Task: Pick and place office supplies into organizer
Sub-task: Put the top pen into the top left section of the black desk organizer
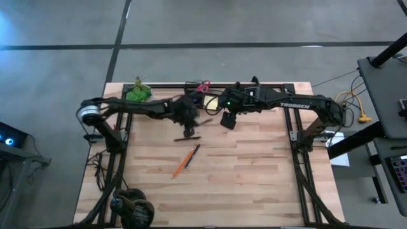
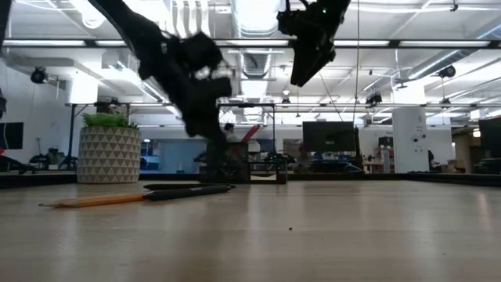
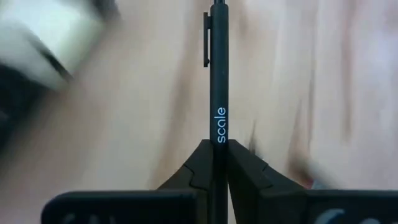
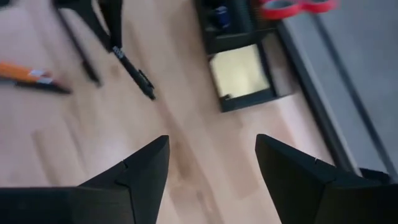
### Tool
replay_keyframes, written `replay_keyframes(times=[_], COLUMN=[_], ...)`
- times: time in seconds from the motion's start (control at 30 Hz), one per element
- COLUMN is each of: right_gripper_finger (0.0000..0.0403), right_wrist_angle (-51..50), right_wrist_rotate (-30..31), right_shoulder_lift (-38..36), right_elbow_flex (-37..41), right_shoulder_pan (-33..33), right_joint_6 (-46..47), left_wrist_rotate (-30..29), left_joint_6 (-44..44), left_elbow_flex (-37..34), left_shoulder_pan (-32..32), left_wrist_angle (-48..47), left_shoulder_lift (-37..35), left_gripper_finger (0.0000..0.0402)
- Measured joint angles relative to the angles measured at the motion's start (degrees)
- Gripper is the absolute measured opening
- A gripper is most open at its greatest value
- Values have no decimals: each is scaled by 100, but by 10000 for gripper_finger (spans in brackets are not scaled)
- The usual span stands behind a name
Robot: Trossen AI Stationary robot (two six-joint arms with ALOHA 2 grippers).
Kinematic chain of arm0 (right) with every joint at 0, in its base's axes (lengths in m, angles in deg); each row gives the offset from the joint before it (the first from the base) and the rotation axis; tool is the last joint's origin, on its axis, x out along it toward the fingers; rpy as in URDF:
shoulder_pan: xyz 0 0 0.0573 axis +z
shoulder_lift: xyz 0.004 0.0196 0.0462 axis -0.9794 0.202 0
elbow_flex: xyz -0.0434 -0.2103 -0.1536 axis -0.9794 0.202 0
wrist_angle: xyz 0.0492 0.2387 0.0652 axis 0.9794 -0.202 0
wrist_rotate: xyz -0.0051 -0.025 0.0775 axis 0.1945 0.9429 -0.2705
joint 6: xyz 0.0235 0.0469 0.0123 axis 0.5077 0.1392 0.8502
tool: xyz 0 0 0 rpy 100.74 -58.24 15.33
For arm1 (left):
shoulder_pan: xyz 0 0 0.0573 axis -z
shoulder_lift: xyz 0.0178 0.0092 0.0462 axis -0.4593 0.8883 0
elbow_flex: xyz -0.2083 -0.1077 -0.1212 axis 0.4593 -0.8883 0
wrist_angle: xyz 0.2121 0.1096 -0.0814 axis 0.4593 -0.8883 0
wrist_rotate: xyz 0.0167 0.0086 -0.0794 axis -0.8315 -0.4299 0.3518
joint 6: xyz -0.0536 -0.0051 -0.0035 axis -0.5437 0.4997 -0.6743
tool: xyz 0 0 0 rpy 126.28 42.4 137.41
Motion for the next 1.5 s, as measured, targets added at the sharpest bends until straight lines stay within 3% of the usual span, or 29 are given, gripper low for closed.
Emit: replay_keyframes(times=[0.17,0.33,0.53,0.7,1.07,1.5], right_gripper_finger=[230,230,230,230,230,230], right_wrist_angle=[93,488,700,683,676,519], right_wrist_rotate=[502,602,598,597,597,733], right_shoulder_lift=[-257,-454,-457,-407,-407,-407], right_elbow_flex=[0,-2,0,13,17,17], right_shoulder_pan=[-1,-44,-37,-43,-42,-75], right_joint_6=[341,540,541,635,735,592], left_wrist_rotate=[-1129,-1971,-1820,-1363,-1207,-1229], left_joint_6=[-486,-528,-371,-43,245,263], left_elbow_flex=[-13,33,226,223,149,76], left_shoulder_pan=[-84,-690,-1556,-1780,-1808,-1786], left_wrist_angle=[876,1852,2724,3513,3488,2004], left_shoulder_lift=[-658,-641,-24,417,1098,518], left_gripper_finger=[9,8,8,8,8,35])
